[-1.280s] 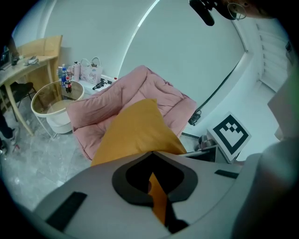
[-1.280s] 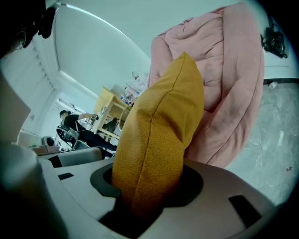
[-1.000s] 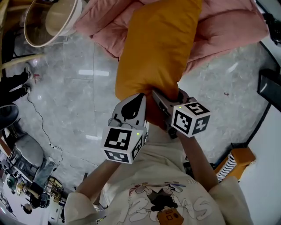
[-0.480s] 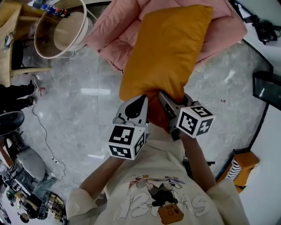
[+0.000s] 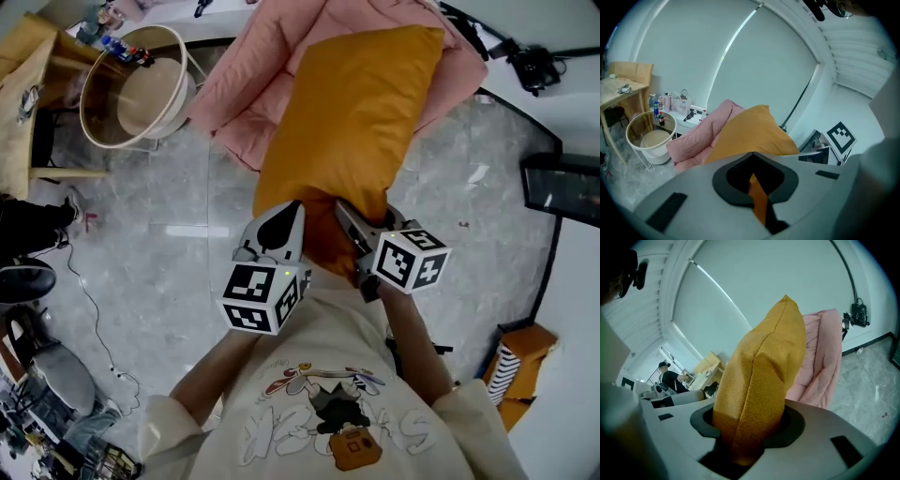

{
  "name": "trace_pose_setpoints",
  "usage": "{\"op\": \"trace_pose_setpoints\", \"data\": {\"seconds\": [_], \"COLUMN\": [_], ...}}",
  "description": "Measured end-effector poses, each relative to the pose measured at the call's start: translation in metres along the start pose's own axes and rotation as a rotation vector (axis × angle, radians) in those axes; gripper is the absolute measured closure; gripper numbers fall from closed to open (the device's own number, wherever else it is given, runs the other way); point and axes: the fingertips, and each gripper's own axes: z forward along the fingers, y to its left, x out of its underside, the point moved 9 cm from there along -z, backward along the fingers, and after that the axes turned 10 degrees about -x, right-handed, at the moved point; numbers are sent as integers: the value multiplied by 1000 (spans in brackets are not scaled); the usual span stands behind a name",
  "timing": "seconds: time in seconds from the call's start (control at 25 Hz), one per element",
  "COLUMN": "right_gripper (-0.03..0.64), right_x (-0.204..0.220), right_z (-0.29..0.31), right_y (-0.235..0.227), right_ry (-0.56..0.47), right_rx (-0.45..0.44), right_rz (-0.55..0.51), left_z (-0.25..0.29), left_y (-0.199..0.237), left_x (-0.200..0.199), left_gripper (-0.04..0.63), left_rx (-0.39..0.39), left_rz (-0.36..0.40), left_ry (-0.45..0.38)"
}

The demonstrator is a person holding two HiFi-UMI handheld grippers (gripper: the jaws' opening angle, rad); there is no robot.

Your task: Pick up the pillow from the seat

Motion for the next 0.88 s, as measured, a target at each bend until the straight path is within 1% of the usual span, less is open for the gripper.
{"op": "trace_pose_setpoints", "data": {"seconds": [0.16,0.36,0.64,0.88], "right_gripper": [394,393,393,394], "right_x": [0,1,21,43], "right_z": [-13,-31,-47,-69], "right_y": [20,42,77,105], "right_ry": [-48,-113,-172,-236], "right_rx": [8,20,87,135], "right_rz": [-20,-37,-81,-65], "left_z": [-23,-48,-74,-95], "left_y": [-1,1,16,17], "left_x": [-7,-12,-13,-14], "left_gripper": [591,589,589,589], "left_rx": [6,32,85,155], "left_rz": [32,72,116,153], "left_ry": [-50,-93,-107,-119]}}
